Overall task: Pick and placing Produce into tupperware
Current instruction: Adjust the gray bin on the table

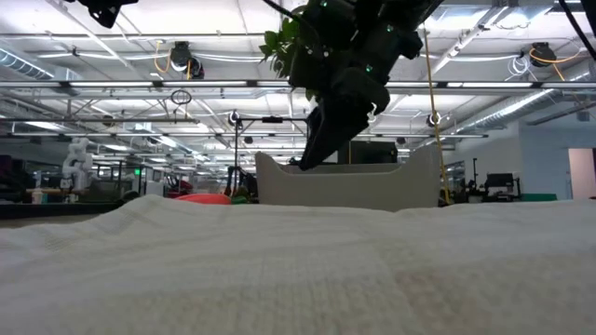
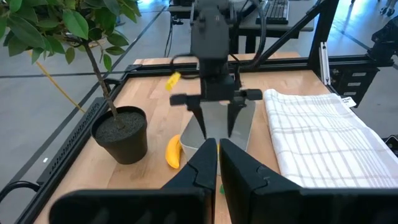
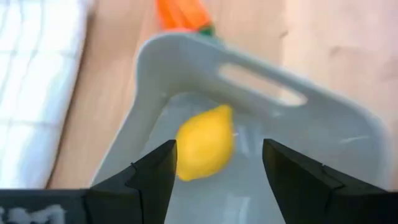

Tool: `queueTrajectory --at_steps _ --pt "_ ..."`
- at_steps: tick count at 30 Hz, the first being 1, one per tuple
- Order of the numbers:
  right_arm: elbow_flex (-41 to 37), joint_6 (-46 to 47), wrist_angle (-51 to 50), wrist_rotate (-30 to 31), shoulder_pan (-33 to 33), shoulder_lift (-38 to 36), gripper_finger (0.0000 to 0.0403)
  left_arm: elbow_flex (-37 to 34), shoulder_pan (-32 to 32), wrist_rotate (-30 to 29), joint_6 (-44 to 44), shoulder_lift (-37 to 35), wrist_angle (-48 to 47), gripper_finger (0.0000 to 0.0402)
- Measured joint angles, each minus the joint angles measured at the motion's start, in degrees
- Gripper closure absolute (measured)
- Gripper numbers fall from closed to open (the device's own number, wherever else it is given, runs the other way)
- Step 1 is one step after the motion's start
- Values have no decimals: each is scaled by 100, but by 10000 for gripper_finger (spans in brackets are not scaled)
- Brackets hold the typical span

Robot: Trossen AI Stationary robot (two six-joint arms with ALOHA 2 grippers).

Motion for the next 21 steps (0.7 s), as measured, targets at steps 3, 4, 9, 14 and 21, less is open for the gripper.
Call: queueTrajectory --at_steps 3,4,9,14,21 --pt "2 -157 -19 375 -6 -131 181 0 -2 0 -3 0 -2 378" --pt "2 -213 20 479 -9 -179 184 0 0 0 -4 0 -3 378" --pt "6 -395 327 961 -64 -281 215 0 0 -1 -4 0 -4 378" --pt "6 -492 587 1153 -193 -283 282 0 0 0 11 1 -9 378" --pt "6 -606 719 1252 -443 -282 394 0 -1 0 31 0 -12 378"
